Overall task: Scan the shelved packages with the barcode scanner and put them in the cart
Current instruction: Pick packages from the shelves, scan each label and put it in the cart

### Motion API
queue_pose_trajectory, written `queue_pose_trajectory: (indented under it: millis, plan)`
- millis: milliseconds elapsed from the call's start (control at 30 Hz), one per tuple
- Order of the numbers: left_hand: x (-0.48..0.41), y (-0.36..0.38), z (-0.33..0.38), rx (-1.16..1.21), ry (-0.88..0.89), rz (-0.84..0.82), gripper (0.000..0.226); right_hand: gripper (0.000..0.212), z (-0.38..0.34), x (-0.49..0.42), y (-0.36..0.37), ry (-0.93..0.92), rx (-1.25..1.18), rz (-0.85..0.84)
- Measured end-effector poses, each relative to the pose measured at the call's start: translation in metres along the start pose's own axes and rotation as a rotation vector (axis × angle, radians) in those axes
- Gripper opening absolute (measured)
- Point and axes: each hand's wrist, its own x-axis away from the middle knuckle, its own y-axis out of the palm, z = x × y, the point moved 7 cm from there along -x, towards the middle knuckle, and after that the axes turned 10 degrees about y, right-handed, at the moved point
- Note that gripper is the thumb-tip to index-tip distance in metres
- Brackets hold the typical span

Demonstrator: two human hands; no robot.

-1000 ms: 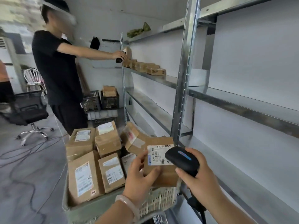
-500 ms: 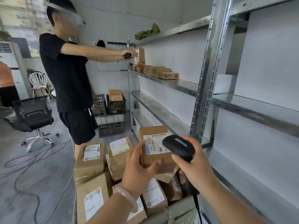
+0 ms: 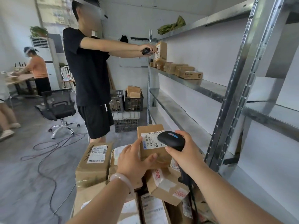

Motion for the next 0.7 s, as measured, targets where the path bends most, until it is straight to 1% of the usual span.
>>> queue_pose_trajectory:
  millis: [267, 400, 533, 700]
  plan:
    - [-0.003, 0.012, -0.024, -0.154, -0.104, -0.076, 0.082, 0.061, 0.009, -0.016, 0.017, 0.009, 0.002, -0.093]
    - [-0.001, 0.018, -0.030, -0.198, -0.120, -0.132, 0.073, 0.063, 0.011, -0.016, 0.024, -0.002, 0.015, -0.119]
    - [-0.002, 0.022, -0.035, -0.216, -0.099, -0.157, 0.077, 0.064, 0.011, -0.017, 0.028, 0.007, 0.016, -0.147]
    - [-0.001, 0.024, -0.035, -0.208, -0.071, -0.168, 0.074, 0.064, 0.012, -0.018, 0.032, 0.008, 0.010, -0.146]
